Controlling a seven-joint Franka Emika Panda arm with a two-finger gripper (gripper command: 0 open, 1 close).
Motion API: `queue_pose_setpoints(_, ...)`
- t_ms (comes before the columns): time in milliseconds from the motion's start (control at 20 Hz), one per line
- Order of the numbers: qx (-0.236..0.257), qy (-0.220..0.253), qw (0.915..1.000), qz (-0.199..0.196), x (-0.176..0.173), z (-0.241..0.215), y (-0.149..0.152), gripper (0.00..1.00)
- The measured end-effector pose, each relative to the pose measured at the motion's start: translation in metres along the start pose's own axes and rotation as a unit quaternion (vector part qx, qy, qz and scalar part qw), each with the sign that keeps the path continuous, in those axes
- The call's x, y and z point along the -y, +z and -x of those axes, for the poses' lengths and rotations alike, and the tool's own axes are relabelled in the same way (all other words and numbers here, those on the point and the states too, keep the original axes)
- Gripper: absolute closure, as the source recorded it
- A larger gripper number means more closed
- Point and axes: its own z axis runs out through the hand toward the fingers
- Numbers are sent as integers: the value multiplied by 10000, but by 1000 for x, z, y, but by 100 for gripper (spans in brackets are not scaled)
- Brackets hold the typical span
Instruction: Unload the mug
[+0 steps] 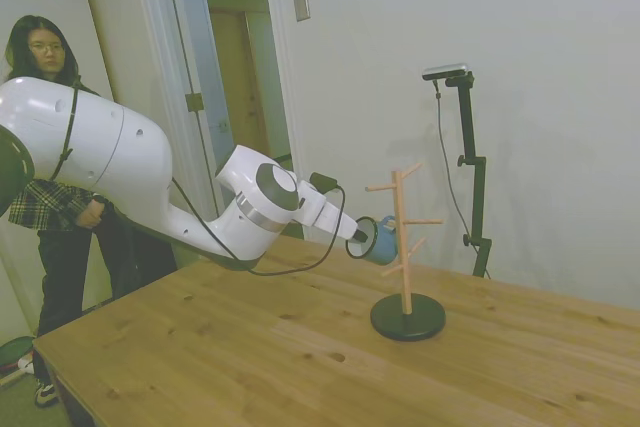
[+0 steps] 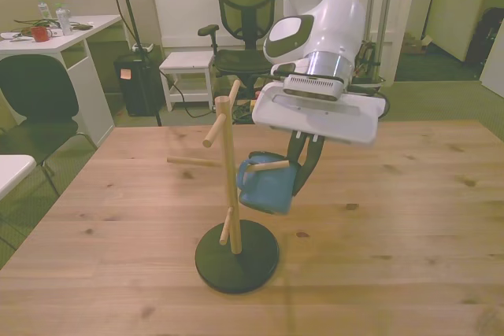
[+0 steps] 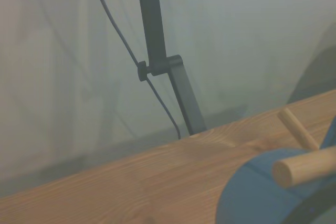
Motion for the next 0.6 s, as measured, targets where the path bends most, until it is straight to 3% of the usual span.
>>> queue_pose_setpoints(600, 37, -48, 9999, -154, 7, 7, -29, 100)
